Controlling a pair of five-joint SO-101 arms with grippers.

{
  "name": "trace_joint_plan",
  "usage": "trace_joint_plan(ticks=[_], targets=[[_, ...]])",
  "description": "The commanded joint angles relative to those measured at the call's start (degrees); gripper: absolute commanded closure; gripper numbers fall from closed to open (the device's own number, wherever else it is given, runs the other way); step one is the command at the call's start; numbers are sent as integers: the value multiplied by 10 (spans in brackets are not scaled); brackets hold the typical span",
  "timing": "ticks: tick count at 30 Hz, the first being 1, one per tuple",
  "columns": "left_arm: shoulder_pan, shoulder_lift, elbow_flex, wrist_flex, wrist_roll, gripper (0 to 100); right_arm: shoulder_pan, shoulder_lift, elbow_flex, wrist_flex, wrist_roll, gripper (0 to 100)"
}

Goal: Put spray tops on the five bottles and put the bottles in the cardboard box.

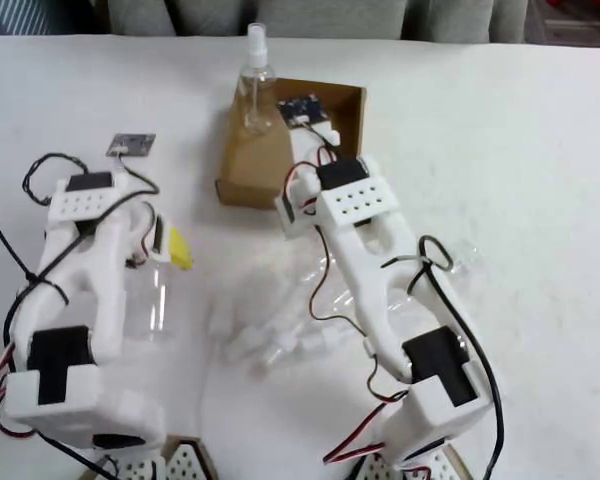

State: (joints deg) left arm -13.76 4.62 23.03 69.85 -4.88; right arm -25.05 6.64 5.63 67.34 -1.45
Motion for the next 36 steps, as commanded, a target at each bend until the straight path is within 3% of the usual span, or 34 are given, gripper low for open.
trace_joint_plan(ticks=[1,15,21,32,36], targets=[[12,-21,-3,-24,-6,701,7,-2,-27,-7,6,971],[24,54,-33,-33,-44,706,7,-2,-26,-7,6,971],[26,55,-29,-33,-105,706,7,-2,-26,-7,6,971],[22,55,-29,-33,-107,710,7,-2,-26,-7,6,971],[22,58,-33,-36,-106,848,7,-2,-26,-7,6,971]])
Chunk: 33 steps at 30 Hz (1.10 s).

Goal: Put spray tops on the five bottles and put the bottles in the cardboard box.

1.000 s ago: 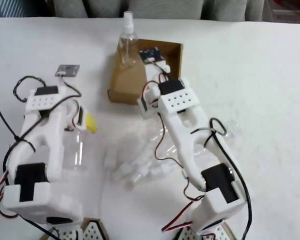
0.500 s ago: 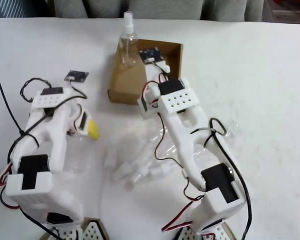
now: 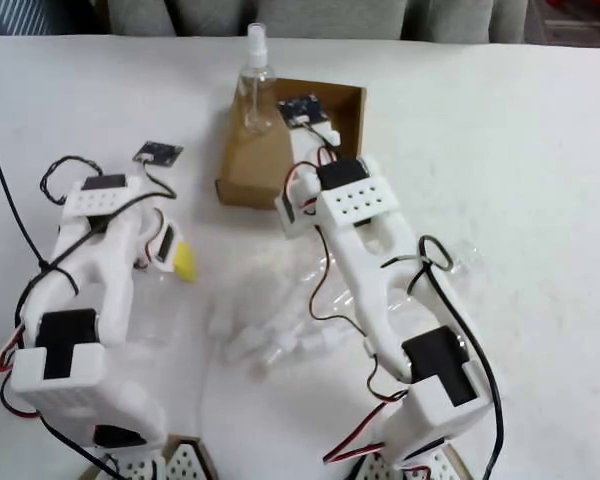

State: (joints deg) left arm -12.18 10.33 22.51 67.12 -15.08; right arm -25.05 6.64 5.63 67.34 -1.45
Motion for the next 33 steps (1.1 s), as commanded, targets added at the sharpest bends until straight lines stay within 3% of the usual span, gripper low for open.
trace_joint_plan(ticks=[1,2,8,15,22,29,33], targets=[[7,0,-29,-11,-4,894,7,-2,-26,-7,6,971],[7,0,-29,-16,-4,932,7,-2,-26,-7,6,971],[7,-3,-29,-22,11,917,7,-2,-26,-7,6,971],[8,0,-51,-22,248,915,7,-2,-27,-7,6,971],[9,-2,-31,-60,258,910,7,-2,-27,-7,6,971],[8,-2,-32,-31,256,712,7,-2,-27,-7,6,971],[7,-2,-32,-29,255,688,7,-2,-27,-7,6,971]])
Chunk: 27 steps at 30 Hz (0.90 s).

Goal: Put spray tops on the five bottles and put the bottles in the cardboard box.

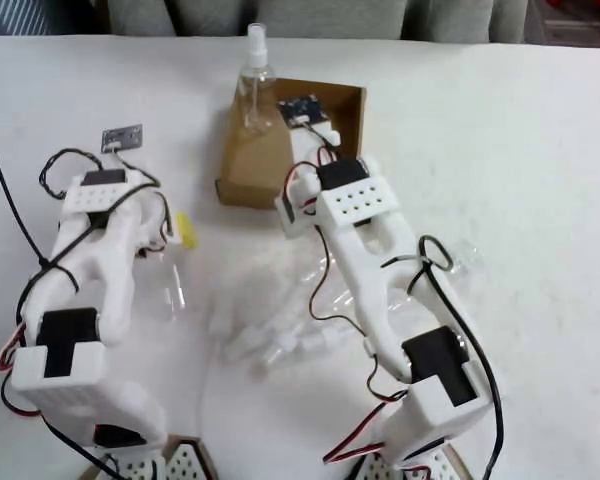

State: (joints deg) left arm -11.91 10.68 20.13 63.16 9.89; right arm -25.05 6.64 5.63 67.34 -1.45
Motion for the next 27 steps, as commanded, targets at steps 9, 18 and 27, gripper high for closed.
trace_joint_plan(ticks=[9,18,27], targets=[[3,-7,-7,11,-23,687,7,-2,-27,-7,6,971],[7,-1,-5,9,-23,688,7,-2,-27,-7,6,971],[15,0,-3,-16,-27,946,7,-2,-27,-7,6,971]])
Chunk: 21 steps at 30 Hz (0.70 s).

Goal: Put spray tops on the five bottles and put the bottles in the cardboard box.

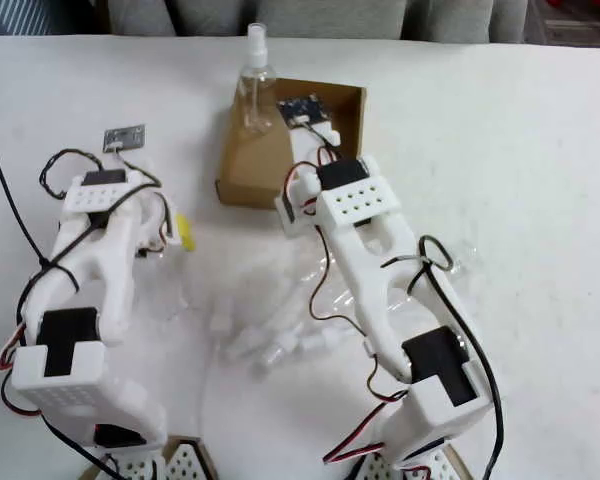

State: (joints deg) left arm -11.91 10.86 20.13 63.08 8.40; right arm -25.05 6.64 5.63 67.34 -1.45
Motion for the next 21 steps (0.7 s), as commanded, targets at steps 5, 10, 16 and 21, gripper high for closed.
trace_joint_plan(ticks=[5,10,16,21], targets=[[15,-2,-2,-22,-12,958,22,-8,-27,-3,6,971],[1,-7,-8,-22,-9,958,26,-58,-25,55,1,971],[-36,-7,-9,-47,-7,958,-44,-146,30,134,-22,972],[-43,-7,-9,-60,-7,958,-100,-210,133,83,-43,972]])
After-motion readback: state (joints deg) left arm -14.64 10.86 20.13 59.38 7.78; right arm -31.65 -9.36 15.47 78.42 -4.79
